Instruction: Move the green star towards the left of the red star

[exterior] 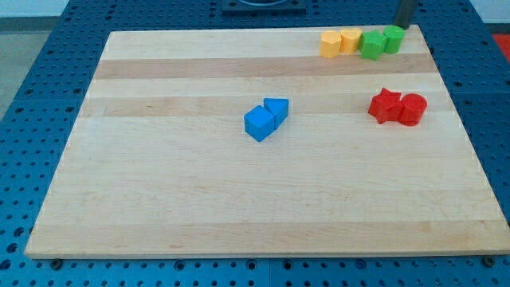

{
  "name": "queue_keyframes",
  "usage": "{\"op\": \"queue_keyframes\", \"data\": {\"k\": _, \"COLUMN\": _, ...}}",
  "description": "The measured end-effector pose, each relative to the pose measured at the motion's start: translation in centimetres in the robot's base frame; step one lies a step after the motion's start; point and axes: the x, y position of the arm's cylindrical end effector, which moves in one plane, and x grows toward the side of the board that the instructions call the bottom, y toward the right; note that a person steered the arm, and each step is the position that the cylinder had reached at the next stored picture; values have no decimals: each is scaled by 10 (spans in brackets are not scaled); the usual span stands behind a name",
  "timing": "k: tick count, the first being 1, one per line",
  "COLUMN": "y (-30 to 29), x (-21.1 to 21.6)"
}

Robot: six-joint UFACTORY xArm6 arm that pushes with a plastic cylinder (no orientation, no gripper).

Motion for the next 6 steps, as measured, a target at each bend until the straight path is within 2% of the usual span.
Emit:
{"op": "queue_keyframes", "data": {"k": 2, "y": -23, "x": 43}}
{"op": "queue_keyframes", "data": {"k": 3, "y": -26, "x": 49}}
{"op": "queue_keyframes", "data": {"k": 4, "y": -26, "x": 49}}
{"op": "queue_keyframes", "data": {"k": 6, "y": -37, "x": 5}}
